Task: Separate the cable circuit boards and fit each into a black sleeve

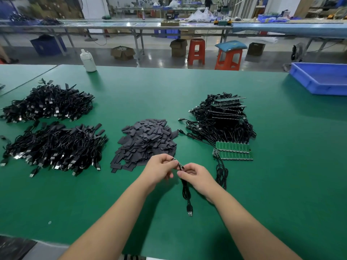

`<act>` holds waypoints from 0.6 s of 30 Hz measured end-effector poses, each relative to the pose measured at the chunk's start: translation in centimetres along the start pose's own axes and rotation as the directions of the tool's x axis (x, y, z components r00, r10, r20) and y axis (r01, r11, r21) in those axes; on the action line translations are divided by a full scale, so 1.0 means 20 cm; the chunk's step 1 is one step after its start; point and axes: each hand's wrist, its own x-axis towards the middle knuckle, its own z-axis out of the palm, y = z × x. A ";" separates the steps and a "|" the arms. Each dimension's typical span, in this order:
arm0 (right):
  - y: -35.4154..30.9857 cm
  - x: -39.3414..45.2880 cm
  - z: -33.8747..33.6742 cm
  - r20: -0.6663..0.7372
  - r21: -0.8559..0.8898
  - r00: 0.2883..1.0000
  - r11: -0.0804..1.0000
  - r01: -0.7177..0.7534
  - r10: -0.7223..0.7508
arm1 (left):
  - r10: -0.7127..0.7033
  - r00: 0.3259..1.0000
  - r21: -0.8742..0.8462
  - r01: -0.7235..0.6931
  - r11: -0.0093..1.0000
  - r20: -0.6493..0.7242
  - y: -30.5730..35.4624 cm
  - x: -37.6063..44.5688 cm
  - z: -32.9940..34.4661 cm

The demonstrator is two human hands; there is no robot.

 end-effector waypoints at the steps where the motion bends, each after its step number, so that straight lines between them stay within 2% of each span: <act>1: 0.00 0.01 0.03 0.009 0.126 1.000 0.992 -0.027 0.026 | 0.003 1.000 0.018 -0.002 1.000 -0.019 0.00 0.00 0.00; 2: -0.01 0.01 0.04 0.008 0.187 0.999 0.982 -0.038 0.038 | 0.006 0.999 0.055 -0.004 0.998 -0.042 -0.01 0.01 -0.01; 4: 0.00 0.03 0.06 -0.018 0.125 0.999 0.991 -0.042 0.045 | 0.020 0.998 0.178 -0.008 0.984 -0.066 -0.03 0.02 -0.03; 6: 0.01 0.05 0.07 -0.040 0.063 0.998 0.997 -0.040 0.042 | 0.034 0.999 0.261 -0.029 0.965 -0.017 -0.05 0.02 -0.07; 8: 0.03 0.05 0.08 -0.075 0.081 0.995 0.995 -0.053 0.059 | 0.046 0.997 0.294 -0.061 0.954 0.057 -0.06 0.01 -0.11; 10: 0.05 0.05 0.08 -0.121 0.076 0.988 0.994 -0.083 0.092 | 0.075 0.997 0.408 -0.067 0.910 -0.002 -0.08 0.04 -0.18; 11: 0.06 0.04 0.08 -0.139 0.068 0.984 0.993 -0.099 0.107 | 0.121 0.988 0.547 -0.049 0.836 -0.096 -0.09 0.06 -0.22; 12: 0.07 0.04 0.08 -0.148 0.066 0.982 0.992 -0.110 0.119 | 0.187 0.963 0.694 0.000 0.719 -0.194 -0.10 0.08 -0.27; 14: 0.08 0.04 0.08 -0.151 0.084 0.981 0.990 -0.111 0.122 | 0.279 0.909 0.843 0.126 0.523 -0.309 -0.13 0.11 -0.39; 18: 0.09 0.04 0.09 -0.147 0.112 0.981 0.988 -0.108 0.124 | 0.181 0.940 0.885 0.191 0.425 -0.290 -0.19 0.17 -0.54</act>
